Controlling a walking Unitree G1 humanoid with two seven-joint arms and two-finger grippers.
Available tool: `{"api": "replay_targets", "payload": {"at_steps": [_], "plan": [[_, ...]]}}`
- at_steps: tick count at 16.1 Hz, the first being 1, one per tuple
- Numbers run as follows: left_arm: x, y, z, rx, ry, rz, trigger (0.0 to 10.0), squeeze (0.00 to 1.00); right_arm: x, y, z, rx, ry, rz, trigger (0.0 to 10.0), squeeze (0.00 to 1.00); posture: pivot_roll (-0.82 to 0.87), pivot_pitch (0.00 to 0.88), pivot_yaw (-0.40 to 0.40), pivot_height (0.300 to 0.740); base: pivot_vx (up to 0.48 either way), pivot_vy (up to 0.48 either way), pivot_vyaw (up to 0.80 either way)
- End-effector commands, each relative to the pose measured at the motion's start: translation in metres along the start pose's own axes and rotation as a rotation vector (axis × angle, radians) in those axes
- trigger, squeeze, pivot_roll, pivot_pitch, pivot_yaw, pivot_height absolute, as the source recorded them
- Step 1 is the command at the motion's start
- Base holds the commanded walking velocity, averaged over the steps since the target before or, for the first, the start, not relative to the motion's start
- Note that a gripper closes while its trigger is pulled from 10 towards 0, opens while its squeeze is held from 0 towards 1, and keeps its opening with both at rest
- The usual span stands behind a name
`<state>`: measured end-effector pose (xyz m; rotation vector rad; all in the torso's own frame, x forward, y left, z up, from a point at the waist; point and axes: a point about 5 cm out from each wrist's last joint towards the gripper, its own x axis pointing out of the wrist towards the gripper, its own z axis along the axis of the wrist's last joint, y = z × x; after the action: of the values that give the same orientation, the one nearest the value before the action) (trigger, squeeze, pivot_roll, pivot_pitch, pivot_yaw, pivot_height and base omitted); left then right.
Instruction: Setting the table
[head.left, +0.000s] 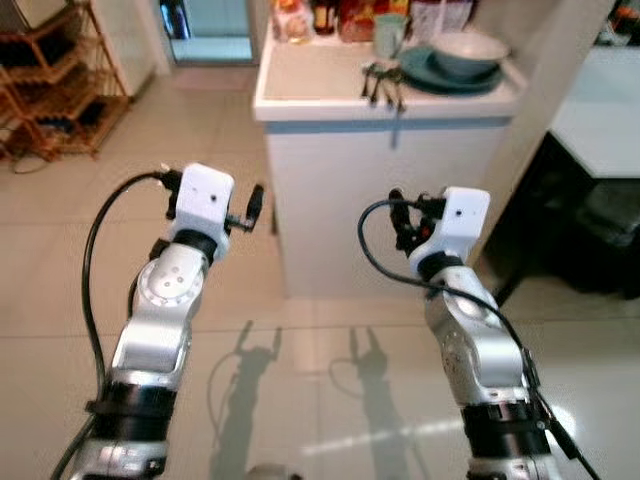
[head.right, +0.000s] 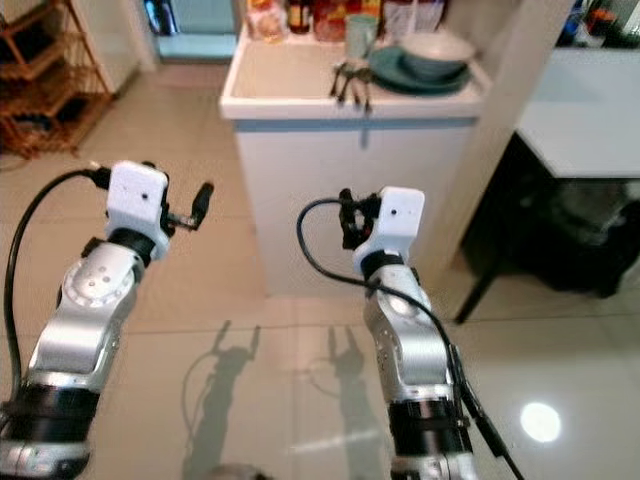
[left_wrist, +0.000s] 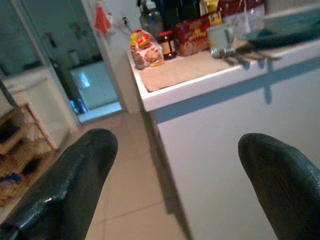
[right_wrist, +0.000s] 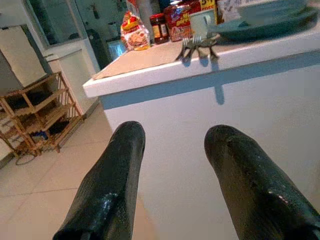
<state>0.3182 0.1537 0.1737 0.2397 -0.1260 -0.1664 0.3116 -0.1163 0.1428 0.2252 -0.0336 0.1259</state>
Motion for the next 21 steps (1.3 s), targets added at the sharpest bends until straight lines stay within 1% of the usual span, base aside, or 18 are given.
{"api": "replay_targets", "payload": {"at_steps": [1, 2, 4, 6, 11, 14, 15, 16, 17, 21], "plan": [[0.002, 0.002, 0.008, -0.004, -0.031, 0.015, 10.0, 0.0, 0.0, 0.001, 0.008, 0.033, -0.034, 0.028, 10.0, 0.0, 0.13, 0.0, -0.002, 0.74, 0.0, 0.0, 0.0], [0.002, 0.003, 0.007, -0.001, -0.019, 0.009, 10.0, 0.0, 0.0, 0.002, 0.01, 0.024, -0.047, 0.033, 10.0, 1.0, 0.13, 0.0, -0.002, 0.74, 0.0, 0.0, 0.0], [0.002, 0.002, 0.004, 0.008, 0.015, -0.008, 10.0, 0.0, 0.001, 0.002, 0.013, -0.006, -0.061, 0.032, 10.0, 1.0, 0.13, 0.0, -0.002, 0.74, 0.0, 0.0, 0.0], [0.003, 0.002, 0.004, -0.008, 0.012, -0.002, 10.0, 0.0, 0.003, 0.006, 0.018, -0.019, -0.077, 0.069, 10.0, 1.0, 0.13, 0.0, -0.004, 0.74, 0.285, 0.0, 0.0], [0.004, 0.007, 0.007, -0.026, 0.01, 0.02, 10.0, 0.0, 0.007, 0.011, 0.02, -0.023, -0.081, 0.096, 10.0, 1.0, 0.14, 0.0, -0.009, 0.74, 0.34, 0.0, 0.0], [0.004, 0.008, 0.006, -0.027, 0.02, 0.036, 10.0, 0.0, 0.01, 0.009, 0.021, -0.046, -0.074, 0.075, 10.0, 1.0, 0.13, 0.0, -0.013, 0.74, 0.395, 0.0, 0.0], [0.004, 0.008, 0.006, -0.029, 0.021, 0.037, 10.0, 0.0, 0.012, 0.007, 0.019, -0.074, -0.057, 0.039, 10.0, 0.95, 0.13, 0.0, -0.013, 0.74, 0.398, 0.0, 0.0], [0.004, 0.008, 0.006, -0.029, 0.022, 0.037, 10.0, 0.0, 0.013, 0.005, 0.018, -0.089, -0.046, 0.022, 10.0, 0.54, 0.13, 0.0, -0.013, 0.74, 0.405, 0.0, 0.0], [0.004, 0.008, 0.006, -0.031, 0.022, 0.039, 10.0, 0.0, 0.014, 0.005, 0.018, -0.089, -0.042, 0.02, 10.0, 0.0, 0.13, 0.0, -0.014, 0.74, 0.405, 0.0, 0.0], [0.004, 0.008, 0.006, -0.033, 0.023, 0.041, 10.0, 0.0, 0.015, 0.008, 0.019, -0.092, -0.041, 0.034, 10.0, 0.0, 0.13, 0.0, -0.016, 0.74, 0.401, 0.0, 0.0]]}}
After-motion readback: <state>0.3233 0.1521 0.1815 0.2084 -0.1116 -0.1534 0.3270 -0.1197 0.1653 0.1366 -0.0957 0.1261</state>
